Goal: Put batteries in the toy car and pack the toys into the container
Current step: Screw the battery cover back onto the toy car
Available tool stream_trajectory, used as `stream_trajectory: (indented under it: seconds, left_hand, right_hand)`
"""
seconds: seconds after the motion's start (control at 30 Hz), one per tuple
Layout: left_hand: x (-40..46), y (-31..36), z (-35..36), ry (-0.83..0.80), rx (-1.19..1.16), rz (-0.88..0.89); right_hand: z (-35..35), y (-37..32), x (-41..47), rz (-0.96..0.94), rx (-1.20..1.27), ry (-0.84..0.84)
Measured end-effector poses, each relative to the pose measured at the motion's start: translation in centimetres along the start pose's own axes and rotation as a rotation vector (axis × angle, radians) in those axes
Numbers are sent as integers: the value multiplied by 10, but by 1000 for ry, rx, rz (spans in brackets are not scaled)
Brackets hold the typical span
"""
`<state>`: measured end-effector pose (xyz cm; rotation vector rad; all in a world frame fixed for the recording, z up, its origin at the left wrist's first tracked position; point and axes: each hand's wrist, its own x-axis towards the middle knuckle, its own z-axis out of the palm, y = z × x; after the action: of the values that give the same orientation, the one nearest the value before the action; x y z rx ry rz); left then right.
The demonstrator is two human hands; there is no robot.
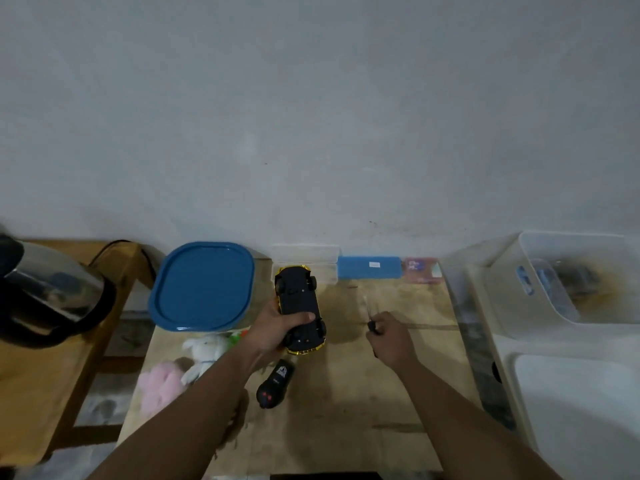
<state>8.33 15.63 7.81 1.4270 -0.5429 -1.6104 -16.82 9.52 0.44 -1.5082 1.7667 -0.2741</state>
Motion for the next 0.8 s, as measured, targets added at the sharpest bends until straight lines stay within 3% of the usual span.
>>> stream_trajectory:
  seconds: [0.17, 0.33, 0.43, 0.6, 0.8]
  left_hand:
    - [-10, 7, -8, 25, 11, 59]
    - [-25, 19, -20, 1, -208, 76]
    - [-34, 28, -23, -30, -203, 103]
    - [-46, 37, -27, -54, -153, 170]
    - [-51, 40, -29, 35, -139, 239]
  right_hand:
    - [-17, -39, -19, -17, 221, 10]
    - [-33, -87, -44, -114, 421, 8]
    - [-39, -117, -63, -205, 462, -41]
    - [-39, -151, -88, -377, 408, -32]
    - [-33, -167, -104, -498, 246, 17]
